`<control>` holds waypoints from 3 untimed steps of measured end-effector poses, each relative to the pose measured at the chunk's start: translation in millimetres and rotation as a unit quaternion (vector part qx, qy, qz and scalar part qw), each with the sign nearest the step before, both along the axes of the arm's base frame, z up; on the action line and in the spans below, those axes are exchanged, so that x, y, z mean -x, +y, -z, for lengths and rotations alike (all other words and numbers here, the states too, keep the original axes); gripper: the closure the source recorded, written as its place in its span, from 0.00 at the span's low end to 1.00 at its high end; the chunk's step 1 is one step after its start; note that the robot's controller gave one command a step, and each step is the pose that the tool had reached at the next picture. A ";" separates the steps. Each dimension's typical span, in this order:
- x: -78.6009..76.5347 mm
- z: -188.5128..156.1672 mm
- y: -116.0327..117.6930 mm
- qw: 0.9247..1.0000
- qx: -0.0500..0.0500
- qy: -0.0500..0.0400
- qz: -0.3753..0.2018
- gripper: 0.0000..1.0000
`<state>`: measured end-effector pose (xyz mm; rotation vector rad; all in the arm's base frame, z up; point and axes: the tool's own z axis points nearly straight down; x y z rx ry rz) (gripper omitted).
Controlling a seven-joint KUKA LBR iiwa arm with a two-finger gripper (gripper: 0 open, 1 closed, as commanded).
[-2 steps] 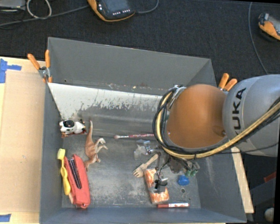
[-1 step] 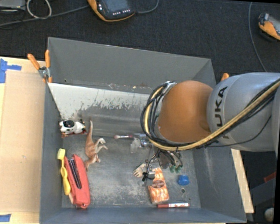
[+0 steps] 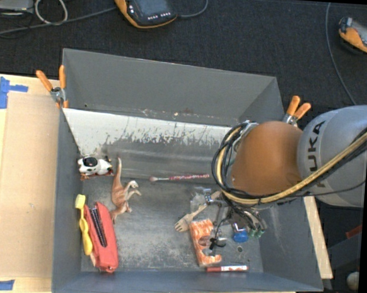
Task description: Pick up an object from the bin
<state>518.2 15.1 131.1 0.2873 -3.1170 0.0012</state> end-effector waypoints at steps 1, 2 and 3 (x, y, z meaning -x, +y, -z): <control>-9.6 19.2 3.7 0.998 -0.002 -0.003 0.068 0.00; 9.3 41.7 -32.5 0.991 0.002 0.001 0.133 0.00; 35.4 59.4 -70.8 0.998 -0.002 -0.003 0.067 1.00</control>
Offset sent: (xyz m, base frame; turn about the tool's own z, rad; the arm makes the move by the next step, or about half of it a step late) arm -0.0085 -0.0326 -0.0404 0.2680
